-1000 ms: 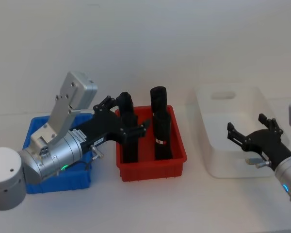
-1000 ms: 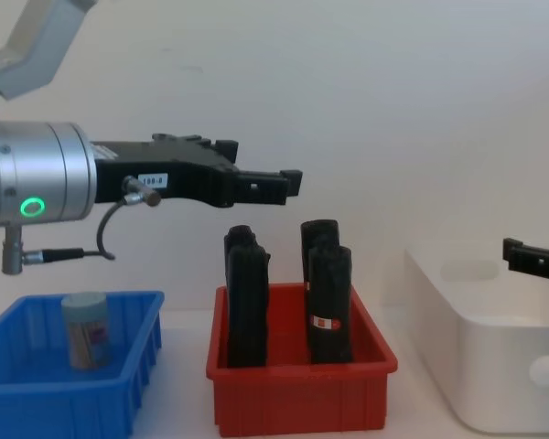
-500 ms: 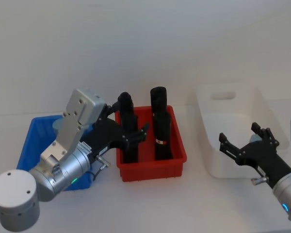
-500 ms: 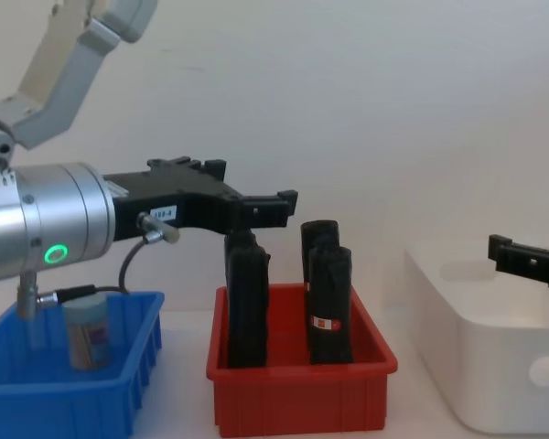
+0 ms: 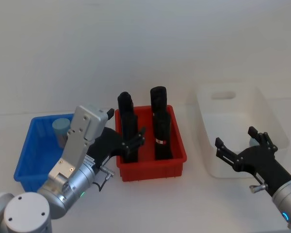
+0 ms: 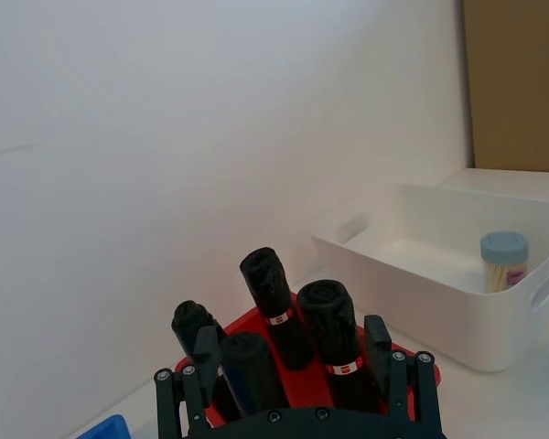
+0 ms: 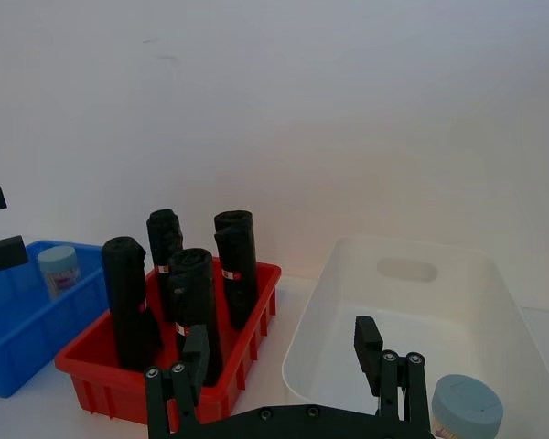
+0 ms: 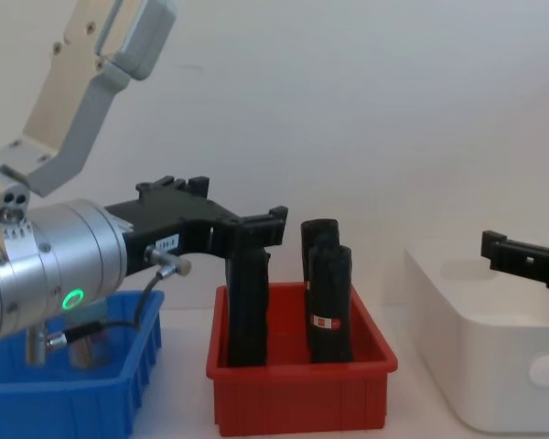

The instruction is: Pick the cotton swabs from the blue box and place them into the white box.

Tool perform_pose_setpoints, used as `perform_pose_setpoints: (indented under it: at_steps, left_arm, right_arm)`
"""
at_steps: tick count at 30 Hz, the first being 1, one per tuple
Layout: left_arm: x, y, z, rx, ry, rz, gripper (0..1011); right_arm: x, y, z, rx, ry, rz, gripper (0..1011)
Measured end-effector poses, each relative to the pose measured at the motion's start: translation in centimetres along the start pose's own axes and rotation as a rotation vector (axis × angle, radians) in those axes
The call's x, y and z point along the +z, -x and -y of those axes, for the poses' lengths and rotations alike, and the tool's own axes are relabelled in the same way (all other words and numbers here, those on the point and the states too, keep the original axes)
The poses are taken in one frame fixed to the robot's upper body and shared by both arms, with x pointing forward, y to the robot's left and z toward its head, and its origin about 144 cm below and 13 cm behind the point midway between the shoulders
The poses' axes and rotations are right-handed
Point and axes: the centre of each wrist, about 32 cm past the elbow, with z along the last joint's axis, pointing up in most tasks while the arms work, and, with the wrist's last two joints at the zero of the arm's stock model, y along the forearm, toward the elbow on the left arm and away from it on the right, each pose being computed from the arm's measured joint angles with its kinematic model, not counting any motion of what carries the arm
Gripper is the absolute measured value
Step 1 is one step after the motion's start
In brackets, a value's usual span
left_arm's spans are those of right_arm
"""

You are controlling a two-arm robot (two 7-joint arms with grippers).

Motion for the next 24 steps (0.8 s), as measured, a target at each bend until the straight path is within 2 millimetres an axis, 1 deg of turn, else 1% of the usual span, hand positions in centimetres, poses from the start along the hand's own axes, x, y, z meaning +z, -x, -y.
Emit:
perform_pose_setpoints:
  at_steps: [4,11,24]
  left_arm:
    - [-0.5,1.0,-0.3,0.041,0.003,-0.003,1000]
    - [-0.9,2.0,-0.7,0.084,0.007,-0.008,1000]
    - [-1.0,2.1,-0.7,0.094,0.008,-0.009,1000]
  right_arm:
    - [0.0,0.0,0.0,0.0,-0.001,0.0,1002]
    - [0.0,0.0,0.0,0.0,-0.001,-0.001,1002]
    - [0.0,0.0,0.0,0.001,-0.002,0.0,1001]
